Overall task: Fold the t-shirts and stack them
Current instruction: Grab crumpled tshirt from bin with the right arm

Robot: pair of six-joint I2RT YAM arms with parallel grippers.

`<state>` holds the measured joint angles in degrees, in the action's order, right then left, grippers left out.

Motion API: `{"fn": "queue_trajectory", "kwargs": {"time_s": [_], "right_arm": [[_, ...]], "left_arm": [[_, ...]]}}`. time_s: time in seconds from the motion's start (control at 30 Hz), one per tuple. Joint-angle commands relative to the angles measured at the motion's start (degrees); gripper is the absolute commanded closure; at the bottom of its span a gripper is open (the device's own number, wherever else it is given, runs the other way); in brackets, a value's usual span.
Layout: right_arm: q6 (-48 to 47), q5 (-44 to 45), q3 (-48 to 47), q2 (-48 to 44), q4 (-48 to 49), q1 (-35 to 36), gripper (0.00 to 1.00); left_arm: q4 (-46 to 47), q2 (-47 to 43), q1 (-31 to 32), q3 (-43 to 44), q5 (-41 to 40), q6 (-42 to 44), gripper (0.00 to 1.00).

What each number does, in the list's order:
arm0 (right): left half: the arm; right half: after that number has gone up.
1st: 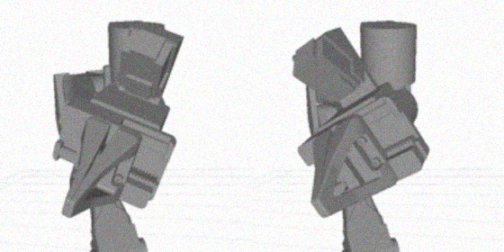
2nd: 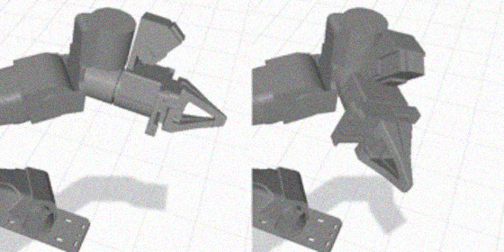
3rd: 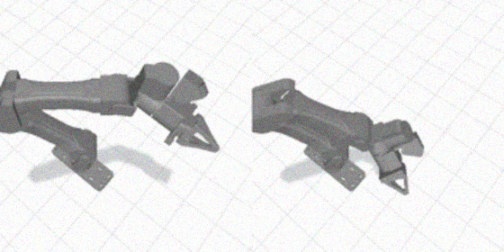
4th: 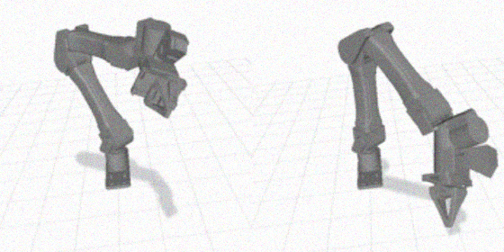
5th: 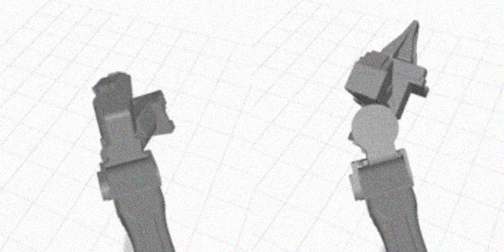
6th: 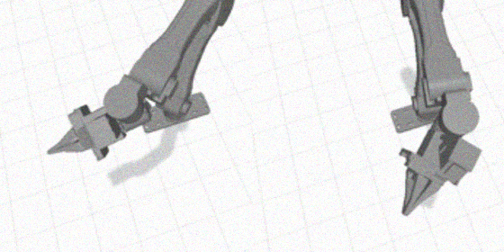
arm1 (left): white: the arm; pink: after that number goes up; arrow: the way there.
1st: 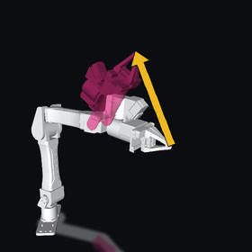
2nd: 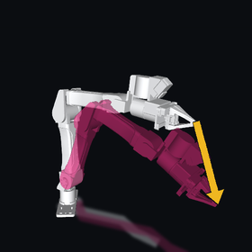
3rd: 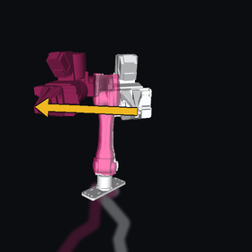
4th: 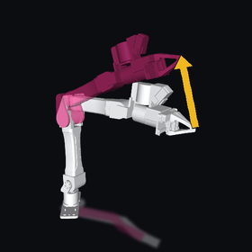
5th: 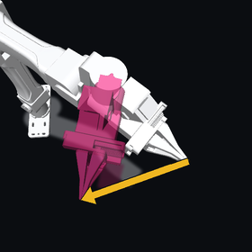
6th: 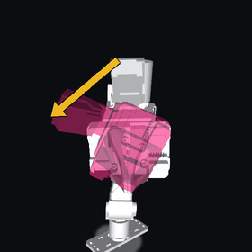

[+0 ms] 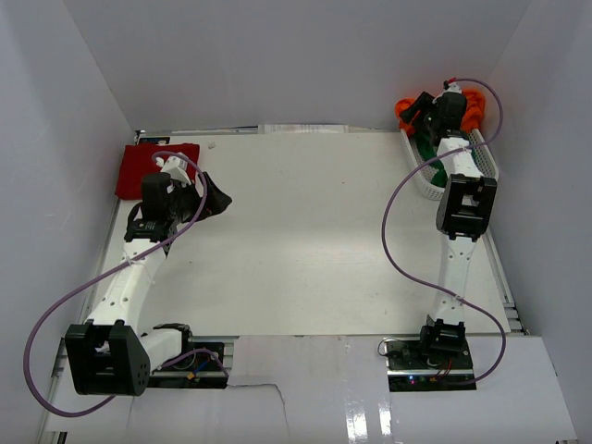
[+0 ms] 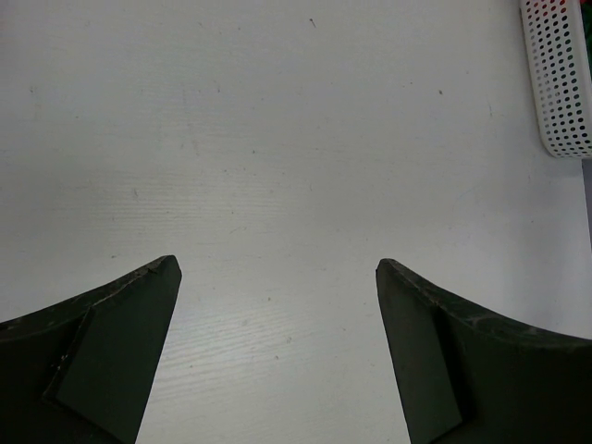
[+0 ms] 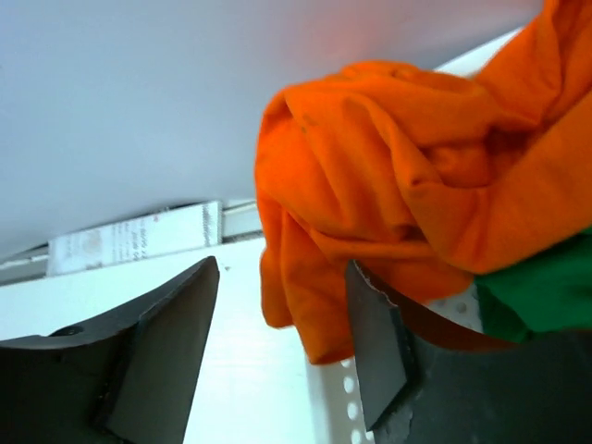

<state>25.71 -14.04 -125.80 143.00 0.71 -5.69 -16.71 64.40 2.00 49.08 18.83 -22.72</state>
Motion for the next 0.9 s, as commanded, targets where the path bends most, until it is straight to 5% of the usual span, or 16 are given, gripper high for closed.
{"fn": "queue_trajectory", "kwargs": {"time_s": [0.0, 0.17, 0.3, 0.4, 0.47, 0.53, 0.6, 0.87], "right_arm": [[2.2, -1.6, -3.0, 2.7, 3.2, 0.0, 0.37], [6.1, -3.3, -5.2, 5.8, 4.0, 0.0, 0.33], [5.8, -3.3, -5.0, 5.7, 3.7, 0.1, 0.15], [4.4, -2.1, -2.6, 4.0, 3.8, 0.2, 0.1], [3.5, -1.6, -2.7, 3.6, 3.0, 0.2, 0.17], [2.9, -1.6, -3.6, 3.9, 1.6, 0.2, 0.53], [2.8, -1.7, -3.0, 3.5, 1.5, 0.2, 0.69], [3.9, -2.5, 0.2, 1.1, 4.6, 0.2, 0.58]], "left_arm": [[0.2, -2.0, 0.2, -0.7, -0.5, 1.0, 0.02], [-0.1, -1.8, 0.2, -0.7, -0.8, 1.2, 0.02], [-0.2, -2.0, 0.1, -0.8, -1.1, 1.3, 0.02], [-0.2, -2.1, 0.2, -0.7, -1.0, 1.3, 0.02], [-0.1, -2.1, 0.1, -0.8, -0.9, 1.2, 0.02], [-0.2, -1.9, 0.2, -0.7, -0.8, 1.2, 0.02], [-0.2, -1.7, 0.2, -0.6, -0.7, 1.1, 0.02], [-0.2, -2.1, 0.2, -0.8, -0.8, 1.1, 0.02]]}}
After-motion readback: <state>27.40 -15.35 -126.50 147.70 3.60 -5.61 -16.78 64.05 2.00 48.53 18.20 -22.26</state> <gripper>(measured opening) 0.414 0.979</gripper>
